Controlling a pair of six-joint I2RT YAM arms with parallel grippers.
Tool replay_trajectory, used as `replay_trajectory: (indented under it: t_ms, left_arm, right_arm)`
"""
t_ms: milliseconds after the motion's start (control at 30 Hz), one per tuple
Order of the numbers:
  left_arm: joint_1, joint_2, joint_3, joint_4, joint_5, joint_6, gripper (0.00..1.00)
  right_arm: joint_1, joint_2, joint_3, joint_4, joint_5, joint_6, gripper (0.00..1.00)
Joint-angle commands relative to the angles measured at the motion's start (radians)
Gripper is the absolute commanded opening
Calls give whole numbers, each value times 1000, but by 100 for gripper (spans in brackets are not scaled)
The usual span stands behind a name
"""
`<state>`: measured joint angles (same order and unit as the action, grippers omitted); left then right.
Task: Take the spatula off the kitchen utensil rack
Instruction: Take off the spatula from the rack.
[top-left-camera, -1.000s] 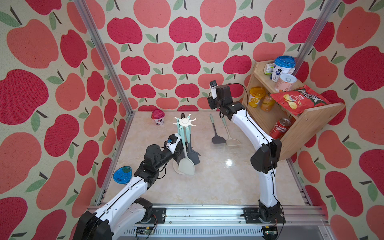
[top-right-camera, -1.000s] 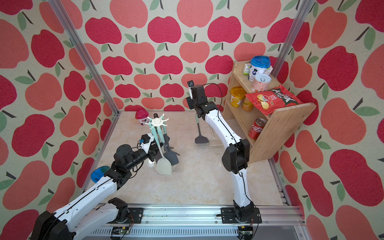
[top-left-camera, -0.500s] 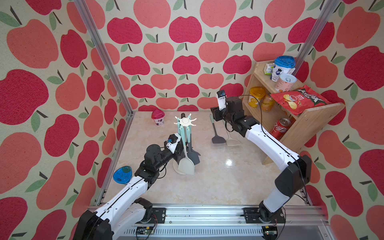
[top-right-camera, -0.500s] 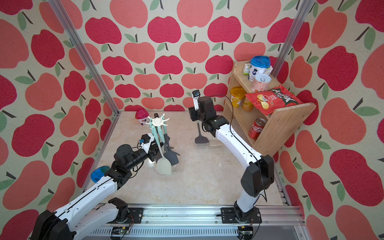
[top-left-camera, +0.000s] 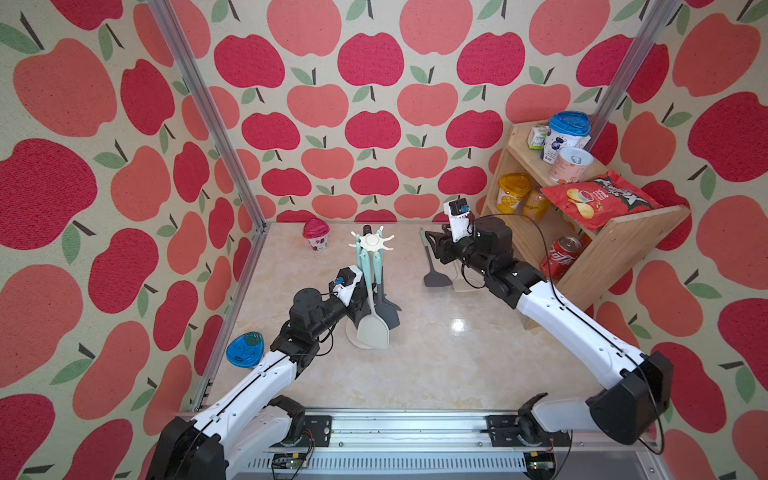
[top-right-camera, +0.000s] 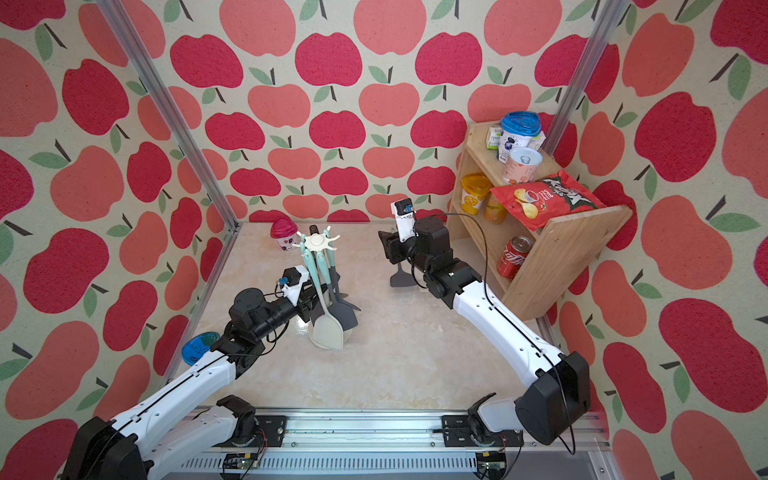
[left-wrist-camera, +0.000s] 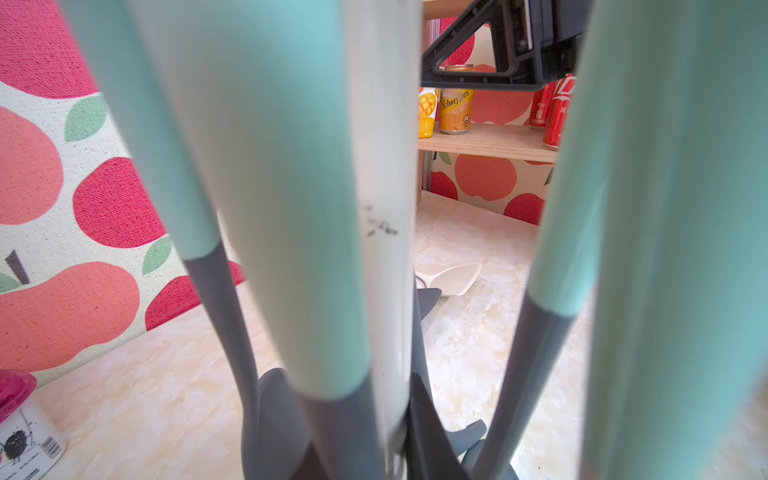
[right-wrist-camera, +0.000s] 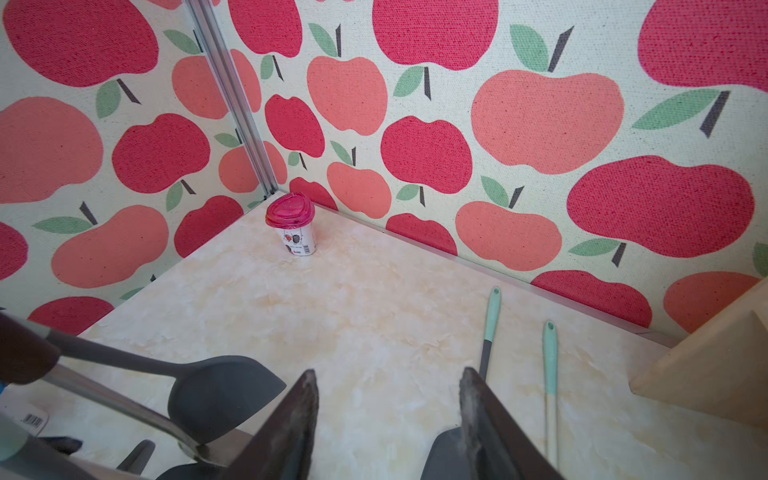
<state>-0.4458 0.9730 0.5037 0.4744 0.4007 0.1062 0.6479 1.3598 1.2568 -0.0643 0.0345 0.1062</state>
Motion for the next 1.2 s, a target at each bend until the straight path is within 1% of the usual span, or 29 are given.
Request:
replay_trajectory:
  t_ms: [0,100,200,300,467,700,833,933,1067,1167]
  left_arm:
    - [6,53,-39,-137,-36,22,0]
    - [4,64,-40,-125,-42,19,0]
    - [0,67,-46,-122,-50,18,0]
    - [-2,59,-63,-113,-60,14,0]
    - [-2,52,-76,-108,-63,9,0]
    - [-2,45,-86,-106,-67,12,0]
    - [-2,48,-85,-103,-66,12,0]
    - [-2,44,-83,-106,-63,12,0]
    - [-2,35,-88,-107,-67,7,0]
    - [-2,30,-91,-111,-66,6,0]
  right_arm:
    - [16,-60,-75,75,-58,7,57]
    - [52,-81,-116,98,-90,2,57]
    - [111,-94,-146,121,-72,-37,57]
    - [148,-113,-185,157,-89,-38,57]
    - [204,-152,-281,292,-108,-15,57]
    - [285,-163,-313,341,-76,-55,57]
    - [312,-186,-342,391,-94,-43,58]
    - [344,-180,-342,404,-90,-44,60]
    - [390,-171,-353,449,-56,-68,60]
    - [398,-162,-349,464,-62,-62,60]
